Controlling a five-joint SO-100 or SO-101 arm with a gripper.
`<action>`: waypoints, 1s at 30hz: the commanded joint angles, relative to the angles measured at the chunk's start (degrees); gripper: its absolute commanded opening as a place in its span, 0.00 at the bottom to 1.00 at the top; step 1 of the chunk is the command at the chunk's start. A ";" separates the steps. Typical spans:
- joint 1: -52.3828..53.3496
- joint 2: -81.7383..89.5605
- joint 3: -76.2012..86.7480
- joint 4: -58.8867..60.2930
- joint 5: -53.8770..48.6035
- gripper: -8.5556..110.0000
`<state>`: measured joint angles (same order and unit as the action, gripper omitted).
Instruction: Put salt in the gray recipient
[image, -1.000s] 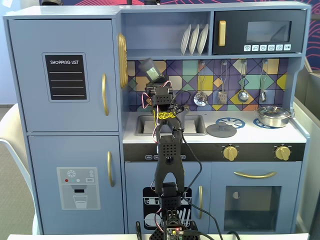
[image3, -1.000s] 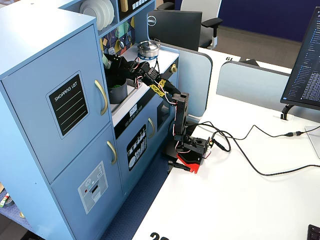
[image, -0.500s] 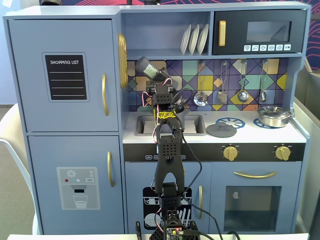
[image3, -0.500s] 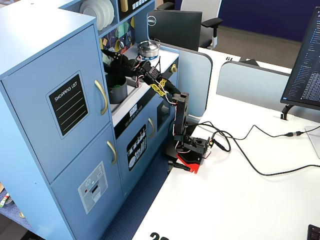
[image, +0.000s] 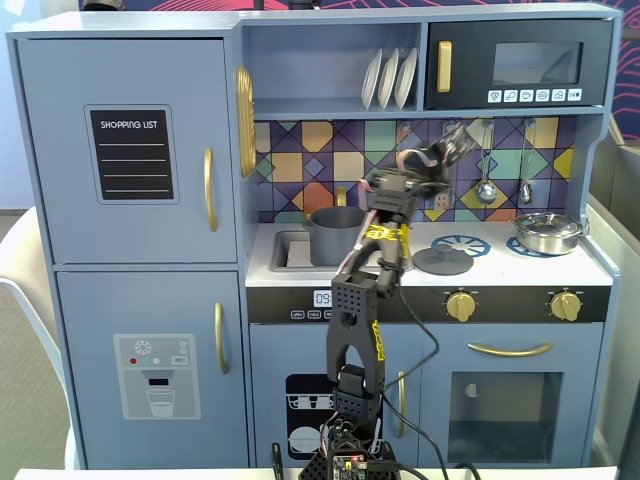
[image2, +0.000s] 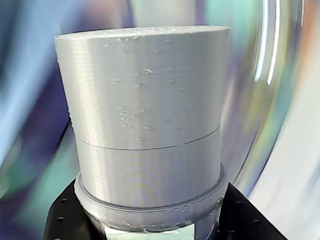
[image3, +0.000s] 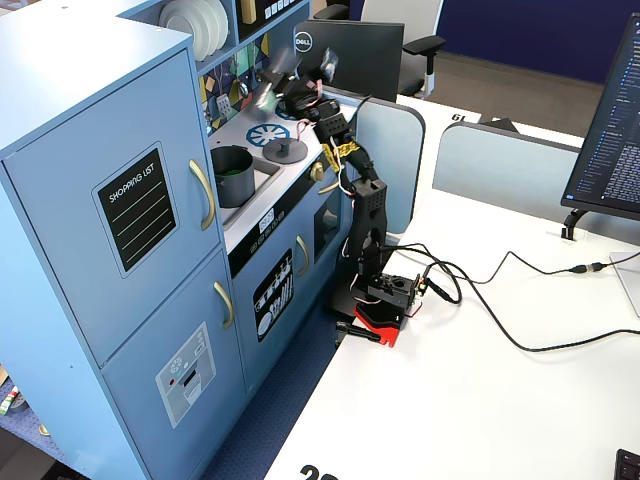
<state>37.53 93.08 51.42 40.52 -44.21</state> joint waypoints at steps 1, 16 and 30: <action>9.40 -0.18 -0.26 -10.02 -32.70 0.07; 12.13 0.62 24.26 -32.96 -44.47 0.07; 14.33 1.23 32.87 -41.31 -36.30 0.07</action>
<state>51.06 92.02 84.81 2.37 -83.32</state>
